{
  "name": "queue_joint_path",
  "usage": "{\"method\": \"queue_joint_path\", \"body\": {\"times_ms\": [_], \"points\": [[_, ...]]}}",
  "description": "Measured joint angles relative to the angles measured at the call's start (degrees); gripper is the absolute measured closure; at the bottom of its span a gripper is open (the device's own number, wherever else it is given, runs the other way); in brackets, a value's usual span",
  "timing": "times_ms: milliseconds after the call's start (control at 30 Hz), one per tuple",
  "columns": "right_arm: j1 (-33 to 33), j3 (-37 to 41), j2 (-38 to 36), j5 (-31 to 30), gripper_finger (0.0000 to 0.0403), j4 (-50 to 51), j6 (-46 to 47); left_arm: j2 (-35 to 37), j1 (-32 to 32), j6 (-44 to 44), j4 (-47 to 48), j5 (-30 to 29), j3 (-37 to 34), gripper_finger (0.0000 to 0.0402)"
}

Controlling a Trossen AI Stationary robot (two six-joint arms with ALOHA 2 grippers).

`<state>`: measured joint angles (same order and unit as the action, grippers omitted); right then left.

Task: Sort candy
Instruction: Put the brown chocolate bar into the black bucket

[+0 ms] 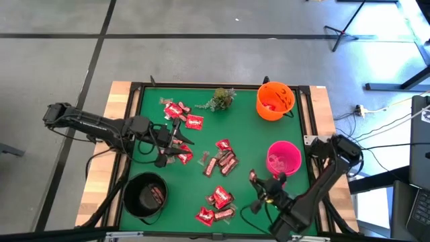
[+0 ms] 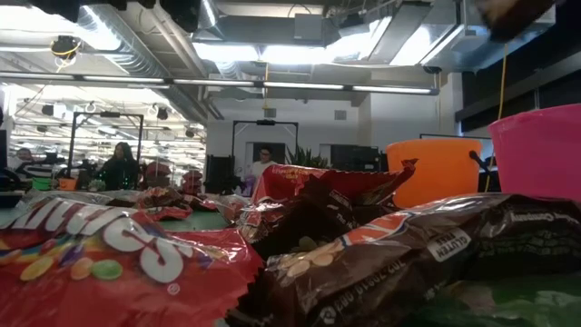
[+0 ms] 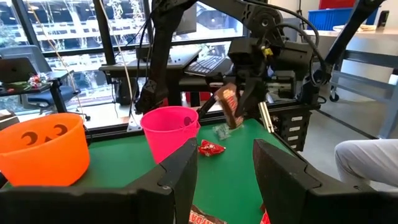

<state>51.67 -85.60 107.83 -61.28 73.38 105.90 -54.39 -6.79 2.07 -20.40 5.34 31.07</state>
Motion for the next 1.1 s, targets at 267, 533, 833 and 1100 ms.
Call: {"method": "queue_joint_path", "body": {"times_ms": [267,533,833,1100], "points": [[-6.70,0.02,0.00,5.31,0.0354,-10.14,-13.03,0.00,0.00,0.13,0.02,-0.04,0.00,0.0257],[-14.24,0.02,0.00,11.82,0.0354,-32.18,-41.17,0.00,0.00,0.11,0.17,0.20,0.00,0.0257],[-22.45,0.02,0.00,25.14,0.0354,-54.07,-68.33,0.70,0.02,-0.46,0.49,1.64,0.00,0.0257],[-28.02,0.02,0.00,34.33,0.0354,-61.34,-80.45,5.53,0.00,-0.46,2.80,5.46,0.00,0.0257]]}}
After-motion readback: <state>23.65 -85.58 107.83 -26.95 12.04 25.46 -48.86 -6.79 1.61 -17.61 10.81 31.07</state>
